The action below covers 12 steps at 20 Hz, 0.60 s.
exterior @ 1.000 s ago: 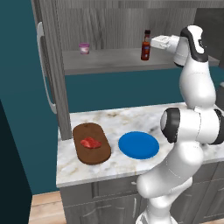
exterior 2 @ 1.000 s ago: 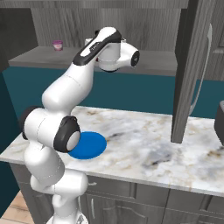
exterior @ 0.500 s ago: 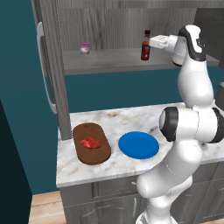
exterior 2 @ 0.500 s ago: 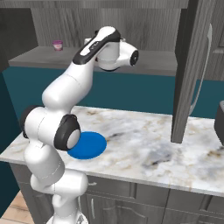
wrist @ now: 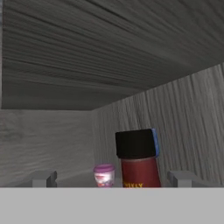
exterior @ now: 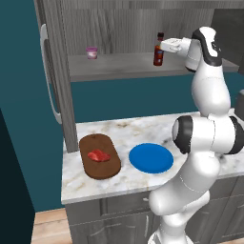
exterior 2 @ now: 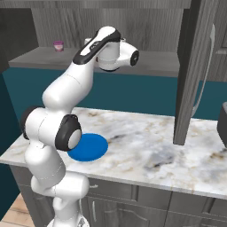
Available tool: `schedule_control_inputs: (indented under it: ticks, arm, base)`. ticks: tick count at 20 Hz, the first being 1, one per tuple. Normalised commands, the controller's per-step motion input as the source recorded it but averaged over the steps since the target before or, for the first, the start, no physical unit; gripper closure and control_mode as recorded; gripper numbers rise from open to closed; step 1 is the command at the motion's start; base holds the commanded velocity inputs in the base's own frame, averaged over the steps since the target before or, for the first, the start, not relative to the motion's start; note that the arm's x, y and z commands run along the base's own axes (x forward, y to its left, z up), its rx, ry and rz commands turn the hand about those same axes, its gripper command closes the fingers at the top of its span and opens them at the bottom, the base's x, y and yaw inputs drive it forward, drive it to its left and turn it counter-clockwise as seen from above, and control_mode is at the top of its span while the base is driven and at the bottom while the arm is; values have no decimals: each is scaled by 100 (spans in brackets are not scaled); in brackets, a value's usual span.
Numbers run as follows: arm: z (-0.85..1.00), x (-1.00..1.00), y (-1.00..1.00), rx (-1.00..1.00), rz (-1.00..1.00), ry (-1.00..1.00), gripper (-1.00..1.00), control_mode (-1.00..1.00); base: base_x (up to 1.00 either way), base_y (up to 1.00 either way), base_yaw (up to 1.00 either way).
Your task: Pick the steak from the plate and place it on the cutting board. Then pick the condiment bottle from the cabinet and place it next to the cutting board.
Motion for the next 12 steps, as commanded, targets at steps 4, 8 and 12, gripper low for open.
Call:
schedule_control_inputs:
  ticks: [4,8,12]
  arm:
    - [0,5,2,0,0,0,-100,-100]
    - [0,5,0,0,0,0,-100,-100]
    - [0,5,0,0,0,1,-100,-100]
  base:
    - [0,0,0]
    - [0,0,0]
    - [0,0,0]
